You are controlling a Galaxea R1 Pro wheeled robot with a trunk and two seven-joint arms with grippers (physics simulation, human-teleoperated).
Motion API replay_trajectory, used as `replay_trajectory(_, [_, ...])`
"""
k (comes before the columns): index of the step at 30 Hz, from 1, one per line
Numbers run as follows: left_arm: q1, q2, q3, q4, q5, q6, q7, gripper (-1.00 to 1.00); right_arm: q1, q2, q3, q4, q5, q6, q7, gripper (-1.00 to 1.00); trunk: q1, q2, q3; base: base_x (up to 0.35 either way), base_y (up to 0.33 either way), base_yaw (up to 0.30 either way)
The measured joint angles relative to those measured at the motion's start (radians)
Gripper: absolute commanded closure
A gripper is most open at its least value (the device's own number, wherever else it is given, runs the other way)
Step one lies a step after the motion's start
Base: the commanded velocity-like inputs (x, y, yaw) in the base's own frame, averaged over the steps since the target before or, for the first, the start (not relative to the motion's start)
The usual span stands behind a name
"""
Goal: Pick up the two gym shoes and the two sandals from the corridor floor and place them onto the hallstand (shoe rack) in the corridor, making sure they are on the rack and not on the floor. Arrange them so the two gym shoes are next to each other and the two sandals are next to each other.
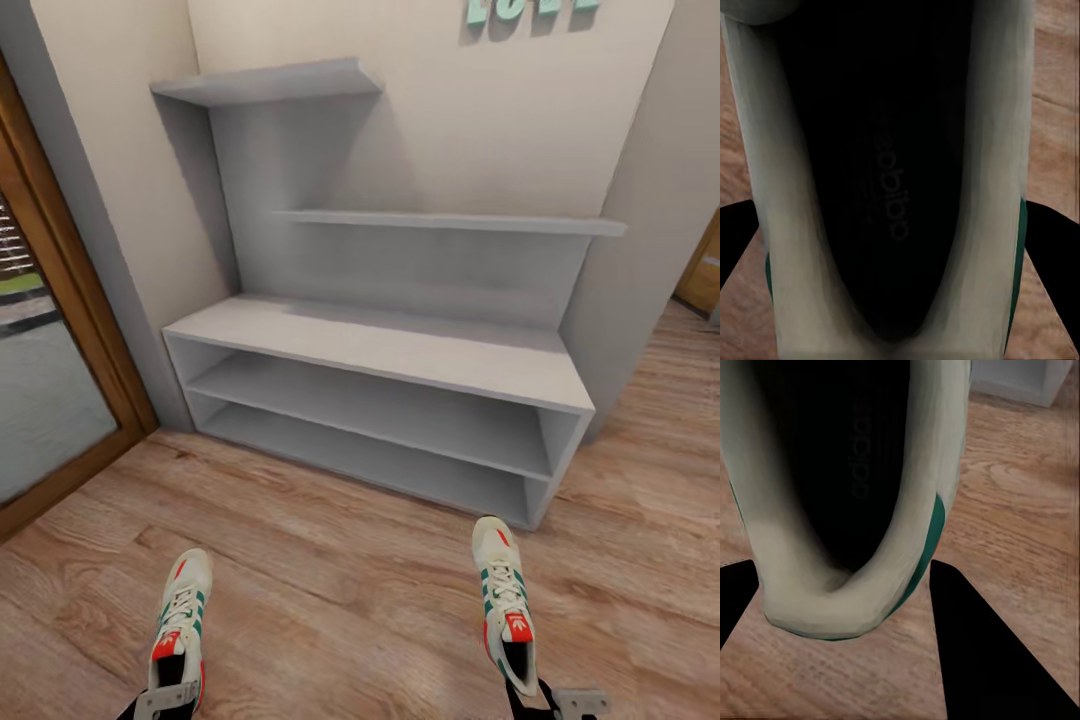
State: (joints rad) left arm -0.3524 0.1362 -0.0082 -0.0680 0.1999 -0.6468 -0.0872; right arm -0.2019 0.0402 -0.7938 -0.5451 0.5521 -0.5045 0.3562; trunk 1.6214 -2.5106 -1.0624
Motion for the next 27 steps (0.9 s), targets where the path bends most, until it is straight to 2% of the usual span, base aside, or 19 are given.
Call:
replay_trajectory(13, [0.0,0.0,-0.001,0.0,-0.001,0.0,0.0,1.0,0.0,0.0,0.0,0.0,0.0,0.0,0.0,1.0,0.0,0.0,0.0,0.0,0.017,-0.268])
replay_trajectory(27, [0.0,0.0,-0.001,-0.001,0.0,-0.001,0.0,1.0,0.0,0.0,0.0,0.001,-0.001,0.0,0.0,1.0,0.0,0.0,0.0,0.036,0.273,-0.268])
